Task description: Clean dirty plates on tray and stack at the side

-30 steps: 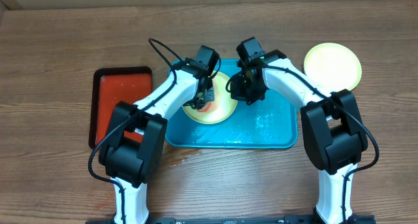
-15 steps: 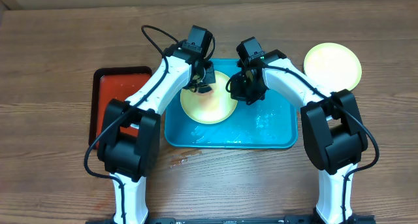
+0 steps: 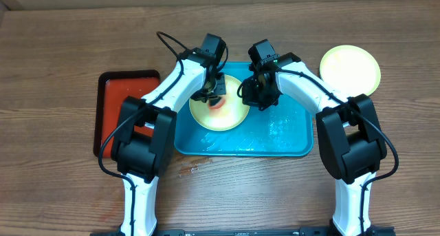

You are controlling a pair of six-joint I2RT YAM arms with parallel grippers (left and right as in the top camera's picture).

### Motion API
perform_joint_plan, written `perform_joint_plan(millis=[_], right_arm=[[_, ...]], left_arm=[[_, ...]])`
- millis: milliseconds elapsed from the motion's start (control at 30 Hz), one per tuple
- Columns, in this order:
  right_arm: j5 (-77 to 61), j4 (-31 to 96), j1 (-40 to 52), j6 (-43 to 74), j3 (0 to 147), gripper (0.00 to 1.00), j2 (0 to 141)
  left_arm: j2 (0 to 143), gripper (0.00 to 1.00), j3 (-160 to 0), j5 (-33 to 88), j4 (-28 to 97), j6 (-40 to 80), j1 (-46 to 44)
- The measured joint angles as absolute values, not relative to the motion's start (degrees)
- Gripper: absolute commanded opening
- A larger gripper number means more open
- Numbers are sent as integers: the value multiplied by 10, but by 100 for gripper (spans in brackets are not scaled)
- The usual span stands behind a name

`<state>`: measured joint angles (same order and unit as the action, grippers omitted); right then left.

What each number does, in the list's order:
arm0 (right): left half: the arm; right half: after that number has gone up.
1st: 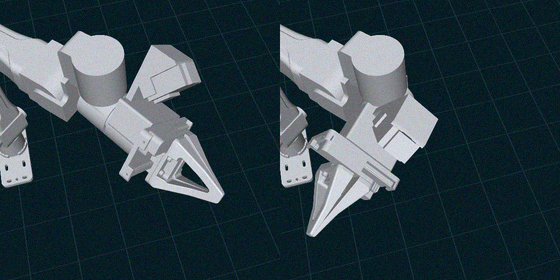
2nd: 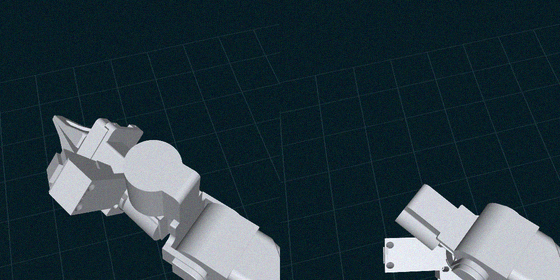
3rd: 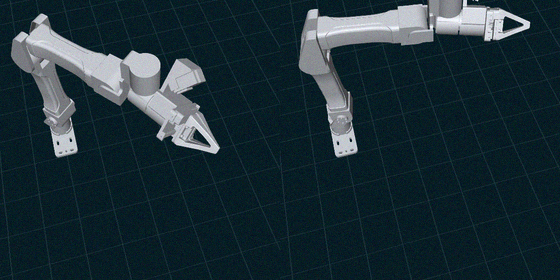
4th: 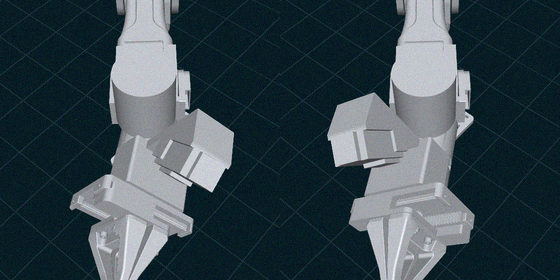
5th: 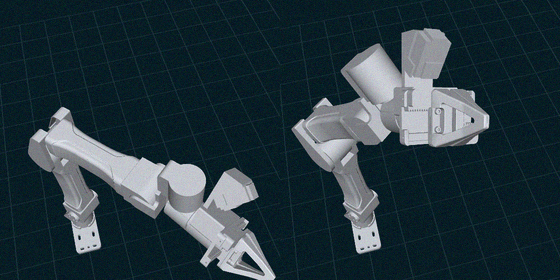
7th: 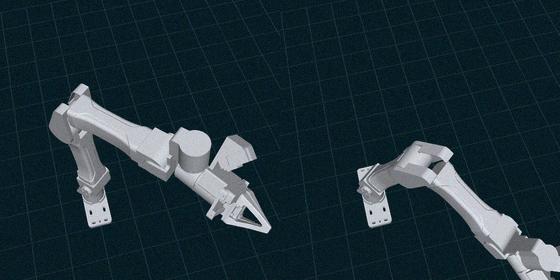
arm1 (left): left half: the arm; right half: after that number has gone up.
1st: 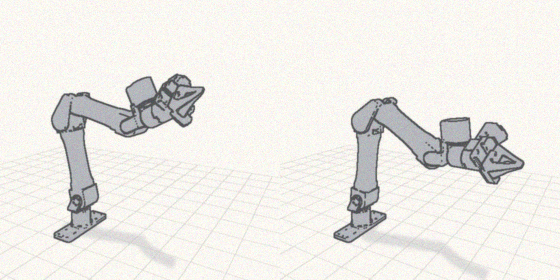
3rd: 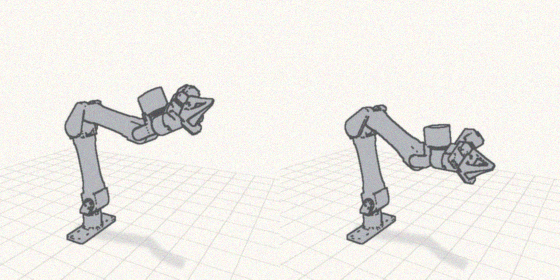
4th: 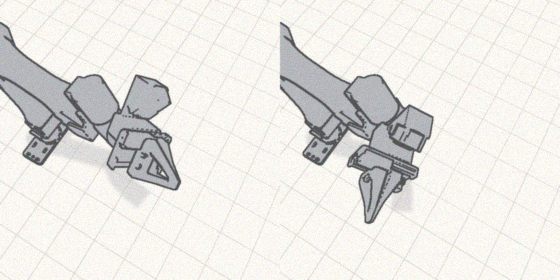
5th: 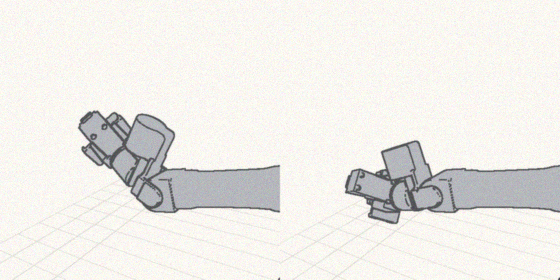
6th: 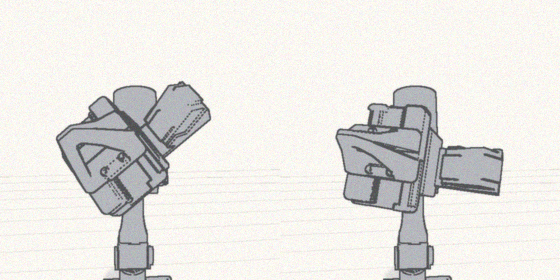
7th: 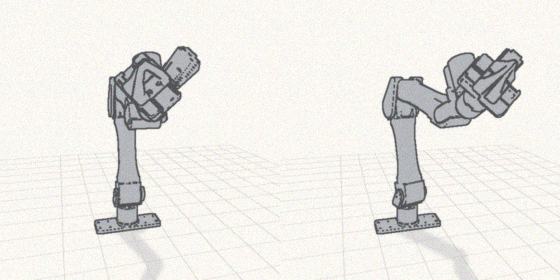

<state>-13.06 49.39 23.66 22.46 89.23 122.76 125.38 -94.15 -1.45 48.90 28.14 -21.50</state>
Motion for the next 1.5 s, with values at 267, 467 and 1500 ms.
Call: perform_joint_plan(millis=[267,467,1500], right_arm=[[-128,491,242,225,892,4,1228],[-94,524,241,213,904,4,1228],[552,741,475,-7,1122,4,1197]], left_arm=[[1251,4,-1002,-95,588,280,-176],[1196,4,-1035,-128,628,284,-131],[1133,19,-816,-62,507,299,96]])
